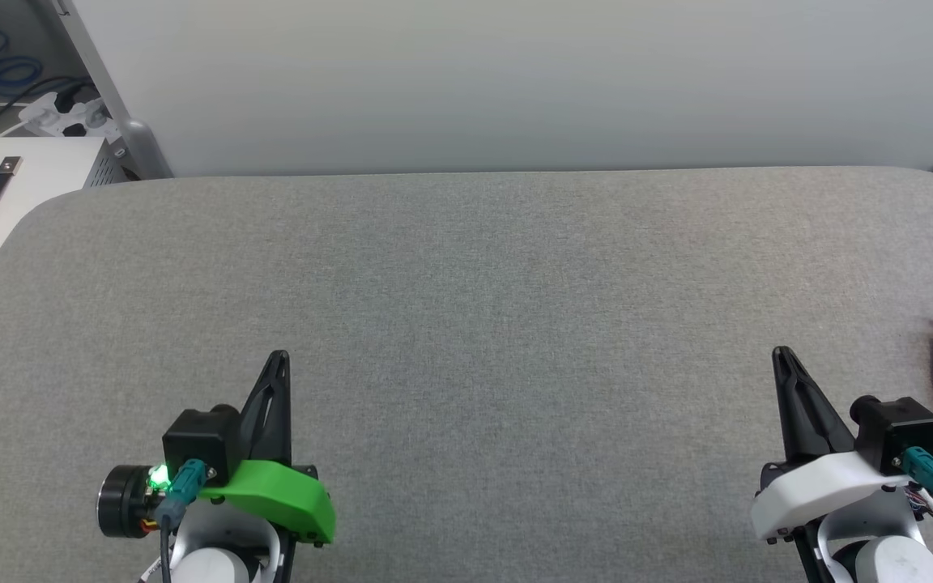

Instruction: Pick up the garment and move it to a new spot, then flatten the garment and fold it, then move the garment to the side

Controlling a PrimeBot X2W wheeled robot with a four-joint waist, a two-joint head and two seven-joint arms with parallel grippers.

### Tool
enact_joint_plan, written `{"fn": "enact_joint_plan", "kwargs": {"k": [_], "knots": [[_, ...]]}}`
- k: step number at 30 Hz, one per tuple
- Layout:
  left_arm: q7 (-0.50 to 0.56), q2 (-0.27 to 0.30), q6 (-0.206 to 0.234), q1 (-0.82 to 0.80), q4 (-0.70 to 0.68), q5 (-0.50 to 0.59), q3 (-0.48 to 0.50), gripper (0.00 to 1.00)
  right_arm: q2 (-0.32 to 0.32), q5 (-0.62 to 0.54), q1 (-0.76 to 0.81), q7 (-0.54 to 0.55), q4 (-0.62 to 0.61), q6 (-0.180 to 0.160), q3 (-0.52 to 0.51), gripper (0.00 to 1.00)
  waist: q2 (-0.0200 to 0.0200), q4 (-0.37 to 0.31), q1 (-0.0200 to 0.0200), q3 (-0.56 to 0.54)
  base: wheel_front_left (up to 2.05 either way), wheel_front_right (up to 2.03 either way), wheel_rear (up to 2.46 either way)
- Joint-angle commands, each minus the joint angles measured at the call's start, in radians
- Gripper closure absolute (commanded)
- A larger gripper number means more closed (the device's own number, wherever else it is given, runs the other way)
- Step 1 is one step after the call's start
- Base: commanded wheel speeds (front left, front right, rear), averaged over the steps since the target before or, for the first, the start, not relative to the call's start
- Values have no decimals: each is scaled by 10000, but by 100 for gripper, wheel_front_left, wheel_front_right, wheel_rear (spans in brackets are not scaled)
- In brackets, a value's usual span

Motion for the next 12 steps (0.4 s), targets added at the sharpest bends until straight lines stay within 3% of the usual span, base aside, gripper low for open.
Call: {"fn": "enact_joint_plan", "kwargs": {"k": [1,12], "knots": [[83,-37,79,133,-87,115,33,100,15,-113,124,62,-76,-6,40,100,0,-4,0,-5,0,0,0],[301,-42,189,152,-172,287,110,100,17,-230,147,273,-137,-7,95,100,0,-37,0,-37,0,0,0]]}}
